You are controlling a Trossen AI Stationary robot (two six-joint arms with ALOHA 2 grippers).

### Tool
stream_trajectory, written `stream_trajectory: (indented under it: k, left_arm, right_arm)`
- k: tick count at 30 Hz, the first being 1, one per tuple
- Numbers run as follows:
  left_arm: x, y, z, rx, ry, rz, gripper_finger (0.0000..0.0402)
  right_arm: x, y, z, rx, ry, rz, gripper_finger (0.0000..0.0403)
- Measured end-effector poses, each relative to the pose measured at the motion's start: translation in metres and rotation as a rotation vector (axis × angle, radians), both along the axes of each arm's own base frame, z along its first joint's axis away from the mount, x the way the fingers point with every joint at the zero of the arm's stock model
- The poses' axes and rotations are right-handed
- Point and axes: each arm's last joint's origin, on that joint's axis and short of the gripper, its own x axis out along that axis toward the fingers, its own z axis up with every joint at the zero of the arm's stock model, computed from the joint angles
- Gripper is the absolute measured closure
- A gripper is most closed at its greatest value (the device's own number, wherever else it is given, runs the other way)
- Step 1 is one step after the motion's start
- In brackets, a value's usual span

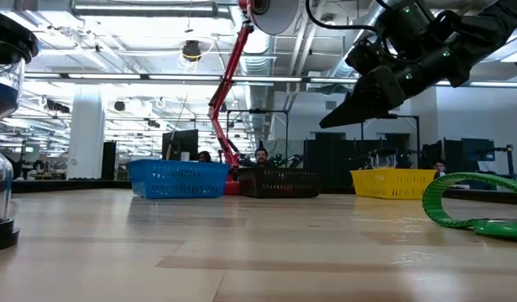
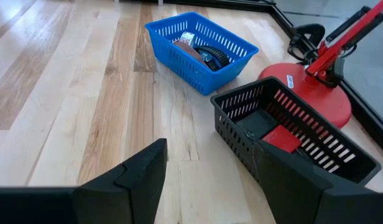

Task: Pick & Place Office items
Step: Put the blue hourglass into the yellow bin

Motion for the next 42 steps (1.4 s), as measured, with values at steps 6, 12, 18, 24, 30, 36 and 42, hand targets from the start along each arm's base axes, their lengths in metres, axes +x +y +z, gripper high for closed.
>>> stream_trajectory:
  k: [6, 12, 18, 24, 30, 36, 42]
  left_arm:
    - [-0.012, -0.011, -0.016, -0.018, 0.040, 0.011, 0.0202]
    - [-0.019, -0.012, -0.034, -0.071, 0.106, 0.055, 0.0202]
    - [-0.019, -0.009, -0.041, -0.069, 0.130, 0.051, 0.0197]
    - [-0.019, -0.009, -0.044, -0.130, 0.194, -0.010, 0.0183]
    - [-0.017, -0.006, -0.044, -0.121, 0.183, 0.013, 0.0182]
    - [-0.016, -0.004, -0.044, -0.130, 0.191, 0.007, 0.0153]
    - [-0.016, -0.004, -0.044, -0.129, 0.191, 0.003, 0.0119]
  right_arm:
    - [0.000, 0.000, 0.000, -0.010, 0.001, 0.004, 0.0172]
    - [0.000, 0.000, 0.000, -0.010, 0.001, 0.004, 0.0172]
    - [0.000, 0.000, 0.000, -0.010, 0.001, 0.004, 0.0172]
    - [0.000, 0.000, 0.000, -0.009, 0.001, 0.004, 0.0172]
    - [0.000, 0.000, 0.000, -0.010, 0.001, 0.005, 0.0172]
    - [0.000, 0.000, 0.000, -0.010, 0.002, 0.004, 0.0172]
    - [0.000, 0.000, 0.000, -0.010, 0.002, 0.005, 0.0172]
